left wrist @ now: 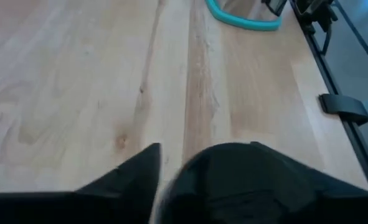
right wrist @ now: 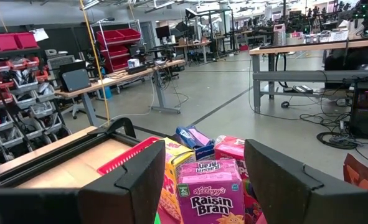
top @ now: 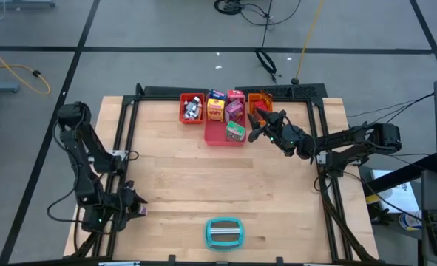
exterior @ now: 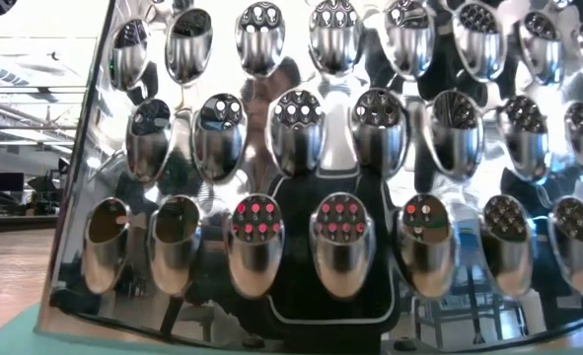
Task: Pick & Place Kitchen Items
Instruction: Put the purple seasoning bottle into the orange bin
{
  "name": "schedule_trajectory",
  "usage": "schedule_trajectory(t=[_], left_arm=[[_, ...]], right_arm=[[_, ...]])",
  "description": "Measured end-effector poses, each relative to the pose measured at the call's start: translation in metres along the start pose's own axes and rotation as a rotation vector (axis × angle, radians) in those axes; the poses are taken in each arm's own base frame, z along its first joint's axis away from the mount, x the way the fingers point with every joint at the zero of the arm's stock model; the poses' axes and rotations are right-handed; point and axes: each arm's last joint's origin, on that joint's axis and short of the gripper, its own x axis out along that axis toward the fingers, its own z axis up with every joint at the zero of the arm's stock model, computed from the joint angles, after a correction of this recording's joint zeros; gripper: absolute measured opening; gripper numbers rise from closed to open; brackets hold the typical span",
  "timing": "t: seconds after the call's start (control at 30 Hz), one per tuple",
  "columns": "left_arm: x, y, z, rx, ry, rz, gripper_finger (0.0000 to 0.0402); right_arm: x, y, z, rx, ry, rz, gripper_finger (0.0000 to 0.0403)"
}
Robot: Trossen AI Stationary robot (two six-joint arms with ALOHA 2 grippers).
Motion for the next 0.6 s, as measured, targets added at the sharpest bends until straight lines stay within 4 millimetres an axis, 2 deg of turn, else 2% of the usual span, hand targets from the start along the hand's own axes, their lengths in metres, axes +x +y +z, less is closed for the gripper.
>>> schedule_trajectory(t=[0.1, 0.37, 0.6], left_arm=[[0.002, 0.000, 0.002, 0.000, -0.009, 0.012, 0.0190], [0.012, 0.003, 0.014, -0.077, -0.056, 0.062, 0.0190], [0.035, 0.003, 0.043, -0.123, -0.114, 0.087, 0.0203]], right_arm=[[0.000, 0.000, 0.000, 0.000, 0.000, 0.000, 0.0210], [0.000, 0.000, 0.000, 0.000, 0.000, 0.000, 0.0210], [0.000, 0.000, 0.000, 0.000, 0.000, 0.000, 0.0210]])
